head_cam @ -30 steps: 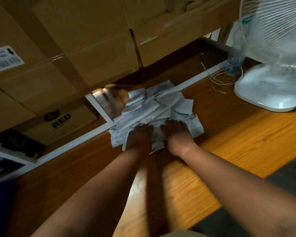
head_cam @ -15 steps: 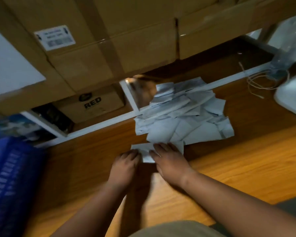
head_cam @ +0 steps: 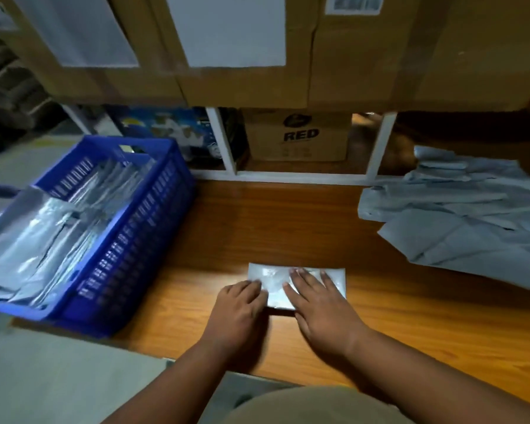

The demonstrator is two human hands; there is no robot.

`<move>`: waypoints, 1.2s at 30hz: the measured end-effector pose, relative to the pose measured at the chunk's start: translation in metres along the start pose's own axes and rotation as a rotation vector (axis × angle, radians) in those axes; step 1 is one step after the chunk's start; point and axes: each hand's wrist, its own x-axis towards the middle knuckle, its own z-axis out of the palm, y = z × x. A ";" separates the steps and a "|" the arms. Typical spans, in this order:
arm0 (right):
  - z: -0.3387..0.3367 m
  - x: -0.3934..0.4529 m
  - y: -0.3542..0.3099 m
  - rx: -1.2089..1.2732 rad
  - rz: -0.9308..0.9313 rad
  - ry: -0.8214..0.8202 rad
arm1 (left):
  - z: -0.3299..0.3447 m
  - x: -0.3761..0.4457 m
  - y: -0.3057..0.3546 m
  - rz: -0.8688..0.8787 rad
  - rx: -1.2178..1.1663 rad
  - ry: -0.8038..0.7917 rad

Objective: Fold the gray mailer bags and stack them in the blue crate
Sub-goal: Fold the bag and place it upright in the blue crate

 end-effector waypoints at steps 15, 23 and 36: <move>-0.020 0.041 -0.040 -0.004 0.211 0.048 | 0.017 0.024 -0.006 -0.079 -0.072 -0.150; 0.009 0.054 -0.050 -0.023 0.200 0.054 | 0.031 0.023 -0.007 -0.085 -0.024 -0.260; 0.018 0.057 -0.045 -0.034 0.223 0.045 | 0.035 0.024 -0.009 -0.055 -0.044 -0.204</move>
